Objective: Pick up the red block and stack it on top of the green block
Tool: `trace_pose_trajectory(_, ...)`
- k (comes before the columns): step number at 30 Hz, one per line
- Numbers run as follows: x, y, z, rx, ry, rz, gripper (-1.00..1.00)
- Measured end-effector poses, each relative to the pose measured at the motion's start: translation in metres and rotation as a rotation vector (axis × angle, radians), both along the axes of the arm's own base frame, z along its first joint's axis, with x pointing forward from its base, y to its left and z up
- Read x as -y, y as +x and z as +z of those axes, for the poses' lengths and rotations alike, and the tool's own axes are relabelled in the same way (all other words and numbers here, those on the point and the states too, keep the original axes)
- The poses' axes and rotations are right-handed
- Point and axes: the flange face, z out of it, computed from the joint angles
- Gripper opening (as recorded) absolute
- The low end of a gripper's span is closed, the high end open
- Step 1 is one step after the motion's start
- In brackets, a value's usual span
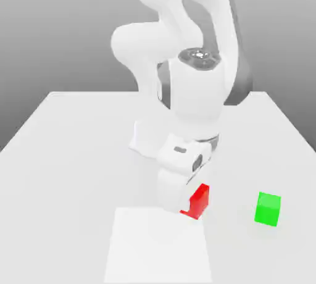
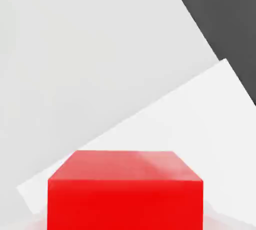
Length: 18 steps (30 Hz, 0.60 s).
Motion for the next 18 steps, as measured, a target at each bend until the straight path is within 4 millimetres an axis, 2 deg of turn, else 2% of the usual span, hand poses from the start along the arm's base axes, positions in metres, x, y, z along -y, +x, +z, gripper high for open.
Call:
trace_pose_trajectory(4, -0.069, -0.024, 0.010, 0.001, -0.001, 0.145, -1.00)
trace_pose_trajectory(8, -0.130, -0.059, 0.019, 0.004, -0.007, 0.281, -1.00)
trace_pose_trajectory(10, -0.138, -0.062, 0.008, 0.005, -0.010, 0.294, -1.00)
trace_pose_trajectory(14, -0.137, -0.062, -0.033, 0.006, -0.011, 0.290, -1.00)
trace_pose_trajectory(15, -0.137, -0.062, -0.041, 0.006, -0.010, 0.290, 1.00)
trace_pose_trajectory(18, -0.137, -0.062, -0.041, 0.006, -0.010, 0.290, 1.00)
